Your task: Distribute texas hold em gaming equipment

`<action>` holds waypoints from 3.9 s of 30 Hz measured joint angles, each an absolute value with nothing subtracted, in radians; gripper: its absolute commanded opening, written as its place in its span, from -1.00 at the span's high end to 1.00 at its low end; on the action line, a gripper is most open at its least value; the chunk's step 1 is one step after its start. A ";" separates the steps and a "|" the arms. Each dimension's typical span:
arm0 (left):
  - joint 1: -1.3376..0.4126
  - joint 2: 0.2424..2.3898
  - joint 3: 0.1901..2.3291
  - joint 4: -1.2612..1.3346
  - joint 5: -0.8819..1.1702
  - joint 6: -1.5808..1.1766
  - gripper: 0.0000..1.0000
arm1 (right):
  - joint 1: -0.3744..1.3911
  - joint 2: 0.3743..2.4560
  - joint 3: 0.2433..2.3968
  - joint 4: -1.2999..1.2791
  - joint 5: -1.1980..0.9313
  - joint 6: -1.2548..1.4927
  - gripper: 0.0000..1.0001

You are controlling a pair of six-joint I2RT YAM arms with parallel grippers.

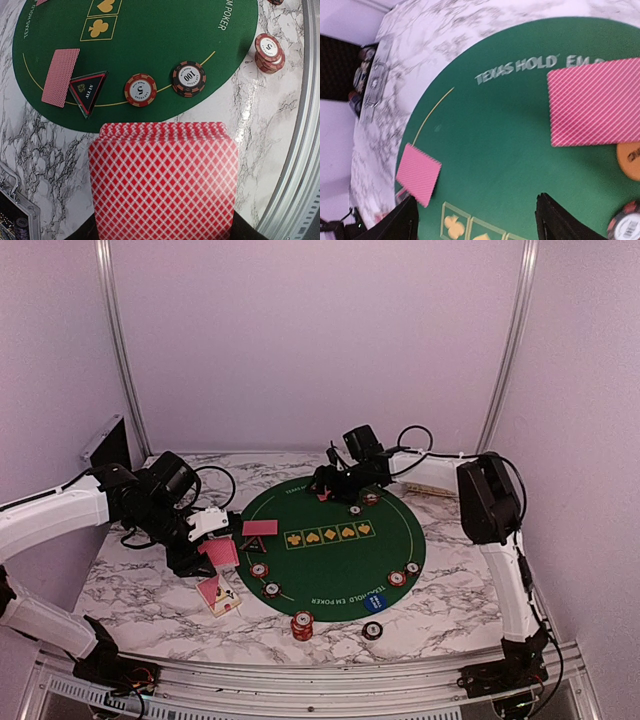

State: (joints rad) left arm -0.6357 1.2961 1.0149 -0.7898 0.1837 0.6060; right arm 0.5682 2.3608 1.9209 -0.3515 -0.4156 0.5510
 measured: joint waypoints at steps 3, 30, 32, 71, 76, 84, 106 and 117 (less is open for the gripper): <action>-0.636 1.296 1.015 -0.790 0.184 0.606 1.00 | 0.605 2.233 1.771 -0.275 -0.468 0.593 -0.64; -0.636 1.296 1.019 -0.790 0.193 0.593 1.00 | 0.917 2.097 1.329 0.389 -0.789 1.079 -0.76; -0.636 1.296 1.019 -0.790 0.194 0.591 1.00 | 0.918 2.107 1.333 0.403 -0.793 1.093 -0.77; -0.636 1.296 1.019 -0.790 0.202 0.590 1.00 | 1.013 2.393 1.721 0.449 -0.826 1.205 -0.76; -0.636 1.296 1.019 -0.790 0.202 0.590 1.00 | 1.012 2.399 1.721 0.425 -0.826 1.198 -0.71; -0.636 1.297 1.019 -0.795 0.202 0.590 1.00 | 0.992 2.372 1.671 0.403 -0.821 1.158 -0.57; -0.636 1.297 1.019 -0.798 0.198 0.590 1.00 | 0.933 2.207 1.485 0.381 -0.800 1.100 0.32; -0.636 1.297 1.019 -0.798 0.190 0.590 1.00 | 0.923 2.152 1.436 0.361 -0.794 1.093 0.63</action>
